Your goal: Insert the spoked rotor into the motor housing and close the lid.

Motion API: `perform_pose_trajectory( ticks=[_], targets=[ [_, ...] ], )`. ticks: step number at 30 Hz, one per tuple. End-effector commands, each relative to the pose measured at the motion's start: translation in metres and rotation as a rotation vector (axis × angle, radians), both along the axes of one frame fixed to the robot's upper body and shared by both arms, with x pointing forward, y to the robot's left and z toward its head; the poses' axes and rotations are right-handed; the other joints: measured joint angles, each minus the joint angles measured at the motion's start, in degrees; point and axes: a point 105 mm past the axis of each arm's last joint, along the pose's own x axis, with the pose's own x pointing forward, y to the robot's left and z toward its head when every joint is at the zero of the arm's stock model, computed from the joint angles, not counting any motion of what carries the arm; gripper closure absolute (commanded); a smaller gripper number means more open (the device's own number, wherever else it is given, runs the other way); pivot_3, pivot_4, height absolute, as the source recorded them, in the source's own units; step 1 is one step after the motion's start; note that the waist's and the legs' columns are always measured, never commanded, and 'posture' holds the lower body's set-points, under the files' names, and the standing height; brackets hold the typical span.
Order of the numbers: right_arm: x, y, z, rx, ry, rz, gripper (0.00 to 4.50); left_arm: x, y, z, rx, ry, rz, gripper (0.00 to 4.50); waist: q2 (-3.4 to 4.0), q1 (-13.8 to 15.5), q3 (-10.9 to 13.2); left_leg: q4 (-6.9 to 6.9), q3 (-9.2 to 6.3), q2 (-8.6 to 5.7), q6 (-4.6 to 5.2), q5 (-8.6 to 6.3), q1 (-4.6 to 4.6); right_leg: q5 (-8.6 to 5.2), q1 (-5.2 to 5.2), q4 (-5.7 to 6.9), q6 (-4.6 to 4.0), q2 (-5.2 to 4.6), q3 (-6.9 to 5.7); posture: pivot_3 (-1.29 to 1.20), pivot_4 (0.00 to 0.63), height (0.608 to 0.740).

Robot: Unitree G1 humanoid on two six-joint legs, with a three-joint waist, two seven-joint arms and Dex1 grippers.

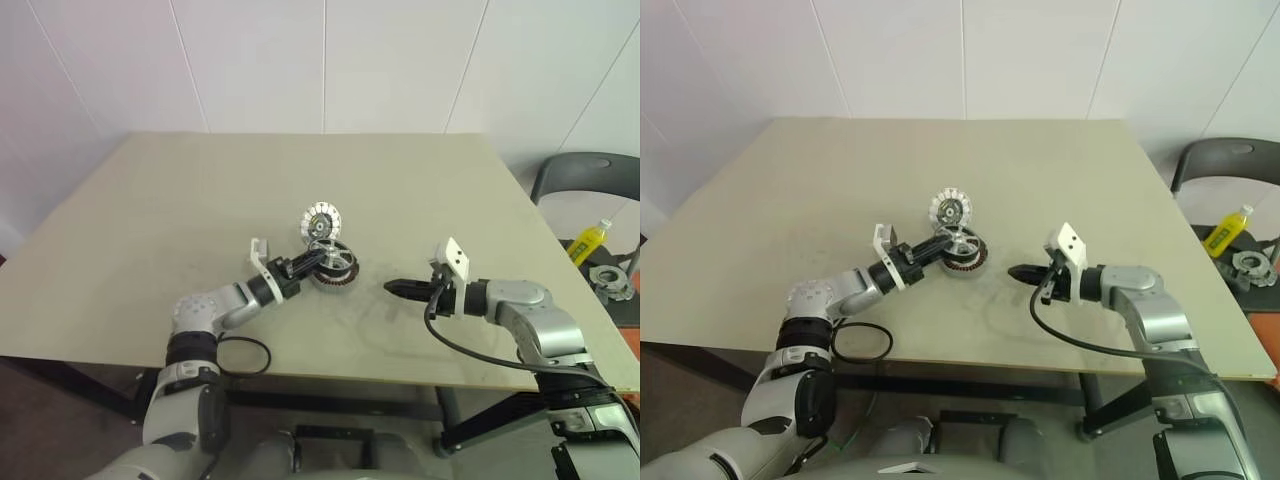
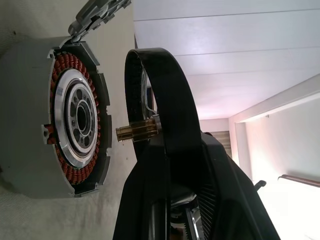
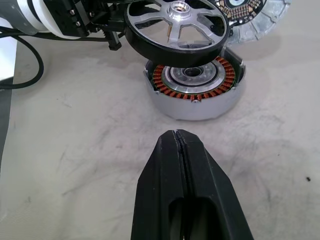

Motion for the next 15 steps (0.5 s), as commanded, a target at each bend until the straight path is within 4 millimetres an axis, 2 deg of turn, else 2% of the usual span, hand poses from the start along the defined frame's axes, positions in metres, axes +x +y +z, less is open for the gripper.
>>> perform_pose_trajectory(
  ticks=[1,15],
  targets=[
    [0.0008,0.0024,0.0169,0.027,-0.063,0.000,4.50,0.0082,-0.0023,0.0158,-0.013,-0.048,-0.003,4.10,0.00,0.00,0.00,0.01,0.00,0.00,-0.01,0.00,0.01,0.00,0.00,0.02,0.00,0.00,0.00,0.00,0.000,0.740],
    [-0.0032,0.0017,0.0174,0.036,-0.062,-0.021,4.50,0.0150,-0.0050,0.0114,0.017,-0.042,-0.008,4.10,-0.04,-0.05,0.01,0.07,0.03,0.00,-0.03,-0.02,0.06,-0.01,0.00,0.19,0.00,0.00,0.01,0.00,0.000,0.740]
  ],
)
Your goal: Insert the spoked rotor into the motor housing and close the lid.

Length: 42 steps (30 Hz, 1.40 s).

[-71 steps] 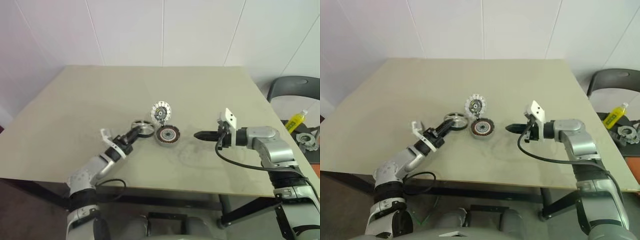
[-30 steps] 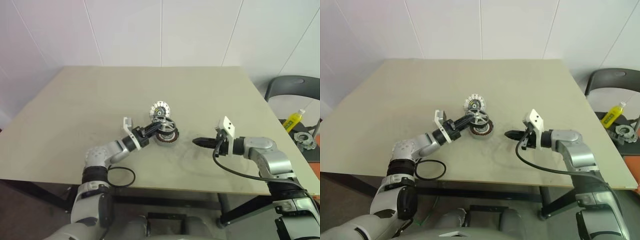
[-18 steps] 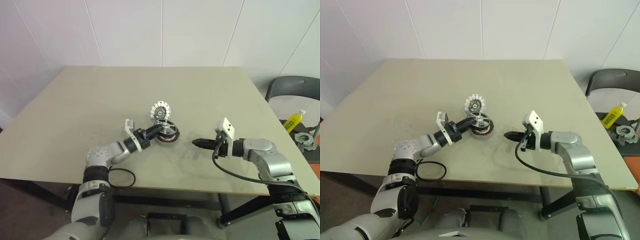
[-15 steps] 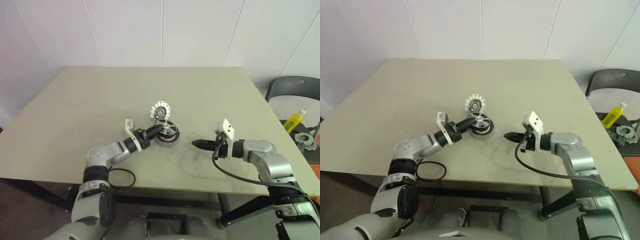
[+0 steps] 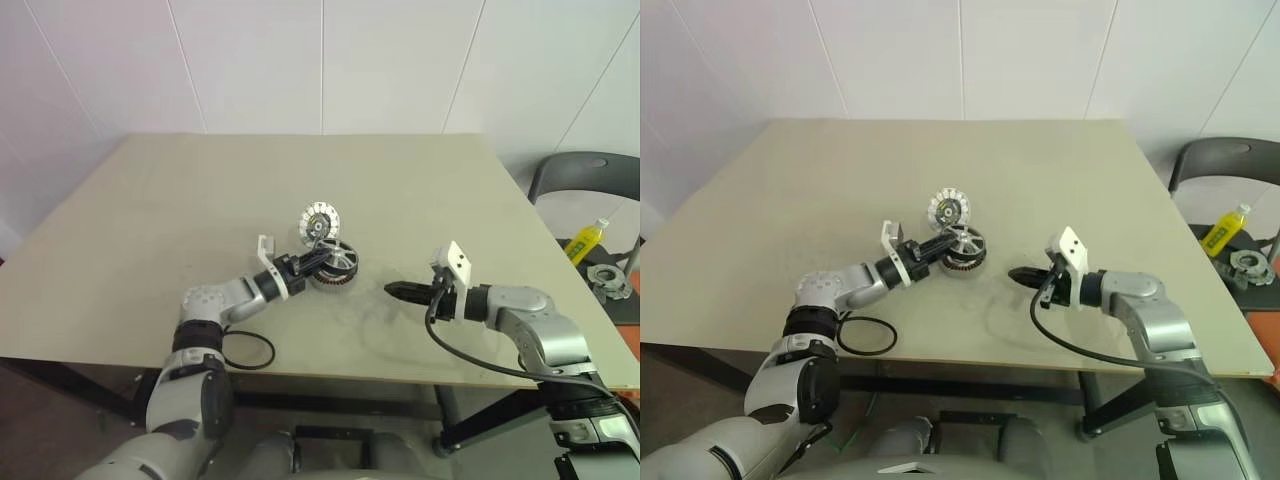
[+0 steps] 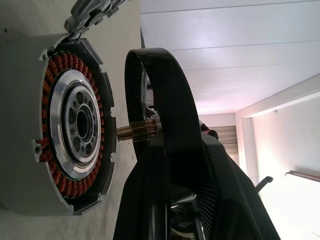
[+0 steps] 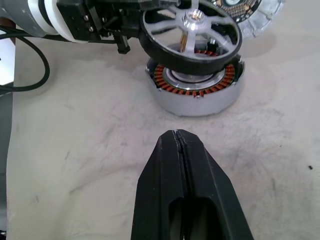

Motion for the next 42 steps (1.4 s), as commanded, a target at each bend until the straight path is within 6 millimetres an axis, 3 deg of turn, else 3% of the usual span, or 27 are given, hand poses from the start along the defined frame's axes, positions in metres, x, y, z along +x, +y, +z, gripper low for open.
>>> perform_pose_trajectory(
  ticks=[1,42],
  targets=[
    [0.0012,0.0015,0.0152,0.024,-0.053,0.004,4.50,0.0074,0.0037,0.0125,-0.007,-0.047,0.015,4.10,0.00,0.00,0.00,0.00,0.00,0.00,0.00,0.00,0.00,0.00,0.00,0.01,0.00,0.00,0.00,0.00,0.000,0.740],
    [-0.0043,-0.0016,0.0142,0.046,-0.041,-0.006,4.50,0.0129,-0.0004,0.0026,0.007,-0.035,0.017,4.10,-0.04,-0.05,0.00,0.13,0.01,0.00,0.03,0.02,0.07,0.00,0.08,0.12,0.01,0.00,0.01,0.00,0.000,0.740]
  ],
)
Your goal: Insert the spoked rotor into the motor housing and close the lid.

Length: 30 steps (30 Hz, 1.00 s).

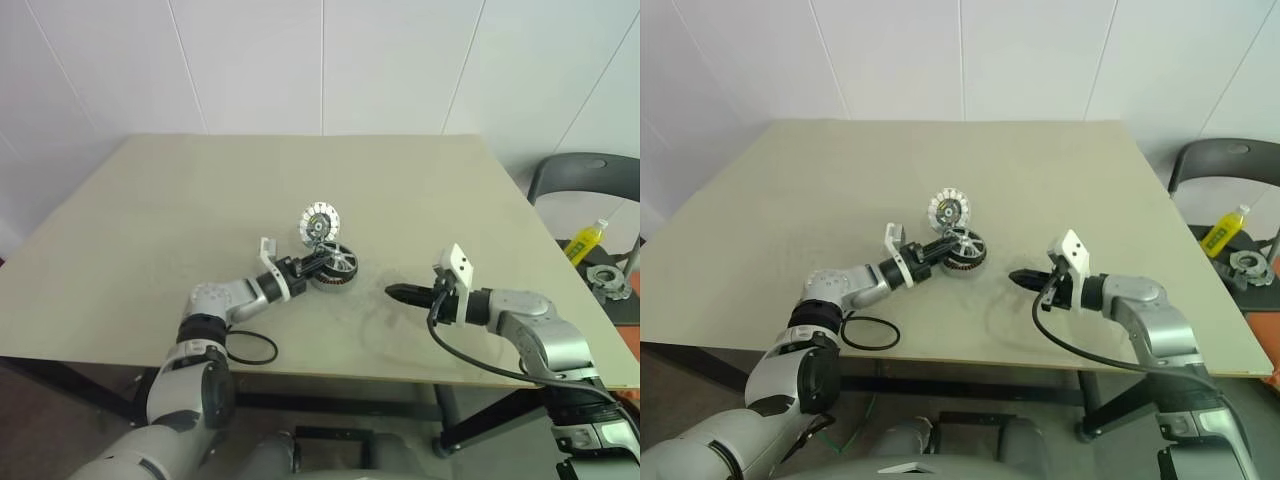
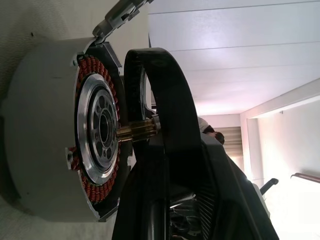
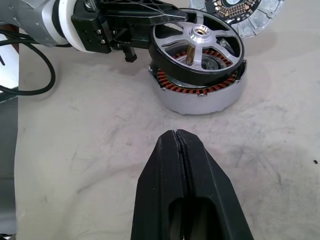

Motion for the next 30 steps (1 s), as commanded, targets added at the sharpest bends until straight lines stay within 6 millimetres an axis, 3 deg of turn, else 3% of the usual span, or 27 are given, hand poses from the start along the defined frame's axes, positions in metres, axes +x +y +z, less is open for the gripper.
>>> perform_pose_trajectory(
  ticks=[1,26,27,30],
  targets=[
    [0.0013,-0.0010,0.0180,0.019,-0.064,0.001,4.50,0.0070,0.0012,0.0138,-0.016,-0.045,0.007,4.10,0.00,-0.02,0.00,0.00,0.00,0.00,0.00,0.00,0.01,0.00,0.00,0.00,0.00,0.00,0.00,0.00,0.000,0.740],
    [0.0021,-0.0018,0.0172,0.025,-0.067,-0.024,4.50,0.0087,-0.0005,0.0082,0.024,-0.042,0.002,4.10,-0.01,-0.01,-0.01,0.02,0.00,0.00,-0.04,-0.03,0.13,0.00,0.14,0.01,0.01,0.00,0.00,0.00,0.000,0.740],
    [0.0024,-0.0016,0.0170,0.025,-0.067,-0.025,4.50,0.0098,-0.0006,0.0076,0.040,-0.045,0.007,3.54,-0.01,-0.01,-0.01,0.02,0.00,0.00,-0.04,-0.03,0.13,0.00,0.14,0.01,0.01,0.00,0.00,0.00,0.000,0.740],
    [0.0030,-0.0009,0.0166,0.024,-0.066,-0.025,4.50,0.0121,-0.0025,0.0100,0.057,-0.055,0.007,2.78,-0.02,0.02,-0.01,0.02,0.00,0.00,-0.04,-0.03,0.13,0.00,0.14,0.01,0.01,0.00,0.00,0.00,0.000,0.740]
  ],
)
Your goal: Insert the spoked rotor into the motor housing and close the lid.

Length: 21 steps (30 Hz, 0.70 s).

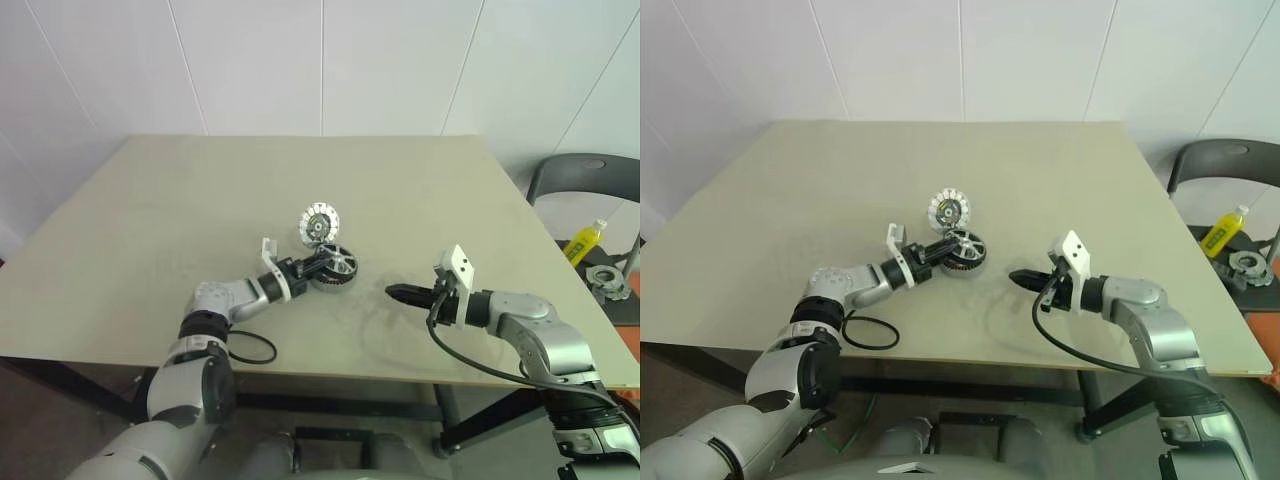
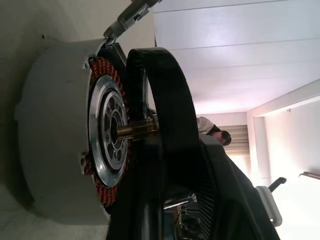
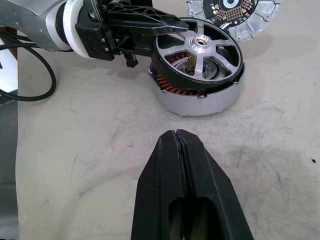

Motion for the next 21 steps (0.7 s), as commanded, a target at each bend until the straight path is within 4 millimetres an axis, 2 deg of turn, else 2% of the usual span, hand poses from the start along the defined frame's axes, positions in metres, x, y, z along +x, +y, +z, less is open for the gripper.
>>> perform_pose_trajectory(
  ticks=[1,5,9,13,18,21],
  targets=[
    [0.003,-0.001,0.016,0.021,-0.058,-0.005,4.50,0.011,-0.001,0.016,0.020,-0.053,0.012,2.45,-0.01,0.02,0.00,0.00,0.00,0.00,0.00,0.00,0.00,0.00,0.00,0.00,0.00,0.00,0.00,0.00,0.000,0.740],
    [0.005,-0.002,0.016,0.018,-0.058,-0.006,4.50,0.014,-0.005,0.026,0.045,-0.076,-0.007,1.23,-0.02,0.10,0.00,0.18,0.00,0.00,-0.01,-0.01,0.03,0.00,0.14,0.01,0.01,0.00,-0.03,0.00,0.000,0.740],
    [0.007,-0.001,0.016,0.016,-0.059,-0.004,4.50,0.014,-0.011,0.046,0.067,-0.148,-0.062,1.23,-0.06,-0.14,0.03,0.42,0.00,-0.01,-0.01,-0.03,-0.09,0.00,0.18,-0.01,0.02,0.00,-0.03,0.00,0.000,0.740],
    [0.009,0.000,0.015,0.015,-0.059,-0.002,4.50,0.011,-0.014,0.053,0.151,-0.230,-0.119,1.23,-0.08,-0.08,0.04,0.44,-0.01,-0.01,0.00,-0.03,-0.16,0.01,0.12,0.00,0.04,0.00,-0.03,0.00,0.000,0.740],
    [0.009,0.001,0.014,0.016,-0.058,-0.002,4.50,0.010,-0.005,0.046,0.289,-0.299,-0.157,1.23,-0.07,-0.16,0.04,0.38,-0.01,0.00,0.01,-0.03,-0.15,0.02,0.05,0.06,0.04,0.00,-0.03,0.00,0.000,0.740],
    [0.010,0.001,0.014,0.017,-0.058,-0.003,4.50,0.012,0.000,0.041,0.315,-0.307,-0.155,1.23,-0.07,-0.13,0.04,0.39,-0.01,0.00,0.01,-0.03,-0.15,0.02,0.04,0.08,0.04,0.01,-0.03,0.00,0.000,0.740]
  ],
)
